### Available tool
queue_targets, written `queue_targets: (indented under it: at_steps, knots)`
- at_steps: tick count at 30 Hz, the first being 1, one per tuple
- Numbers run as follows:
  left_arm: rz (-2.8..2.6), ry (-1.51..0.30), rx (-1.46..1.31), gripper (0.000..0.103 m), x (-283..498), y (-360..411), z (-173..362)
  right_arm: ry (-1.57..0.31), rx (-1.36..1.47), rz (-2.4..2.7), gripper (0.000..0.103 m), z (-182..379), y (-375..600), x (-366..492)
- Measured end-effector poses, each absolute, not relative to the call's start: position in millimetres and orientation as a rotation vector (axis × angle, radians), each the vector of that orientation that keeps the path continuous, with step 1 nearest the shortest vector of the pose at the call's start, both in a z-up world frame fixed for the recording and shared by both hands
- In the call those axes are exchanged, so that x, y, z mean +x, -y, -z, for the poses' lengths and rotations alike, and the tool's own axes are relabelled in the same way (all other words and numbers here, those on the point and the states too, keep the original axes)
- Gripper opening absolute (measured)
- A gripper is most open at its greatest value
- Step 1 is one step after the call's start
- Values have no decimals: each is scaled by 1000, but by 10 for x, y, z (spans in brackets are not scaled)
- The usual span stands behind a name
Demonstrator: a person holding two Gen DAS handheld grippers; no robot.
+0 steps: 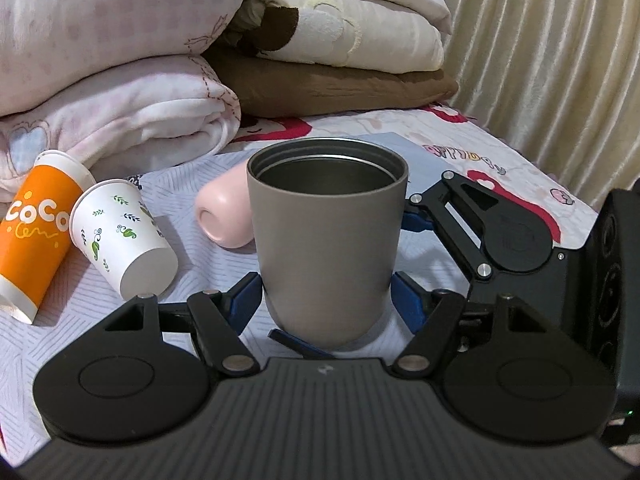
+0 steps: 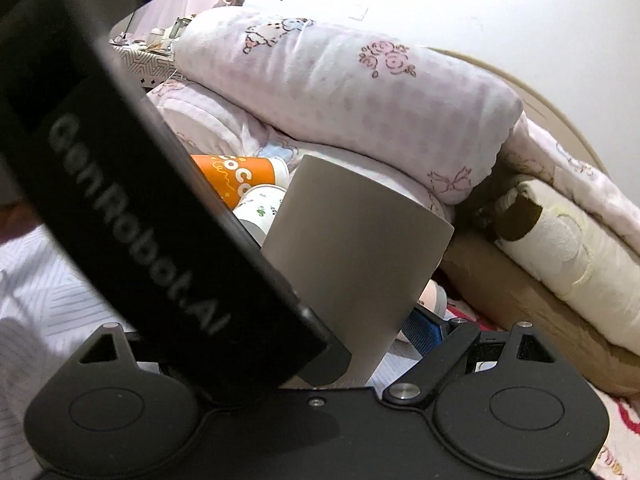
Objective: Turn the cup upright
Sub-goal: 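Lower the upright tumbler onto the blue cloth with the left gripper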
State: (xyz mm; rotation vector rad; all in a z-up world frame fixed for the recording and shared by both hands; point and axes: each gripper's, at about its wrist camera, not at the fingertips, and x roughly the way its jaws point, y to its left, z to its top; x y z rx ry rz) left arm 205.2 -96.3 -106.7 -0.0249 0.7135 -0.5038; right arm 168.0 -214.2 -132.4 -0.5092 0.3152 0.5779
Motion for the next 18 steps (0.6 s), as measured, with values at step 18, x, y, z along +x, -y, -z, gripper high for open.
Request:
queue_targets:
  at_steps: [18]
  knots:
    - [550,-725,17,70,1786,1045,1207,-452,-466,-618,91,1445,2254,1626]
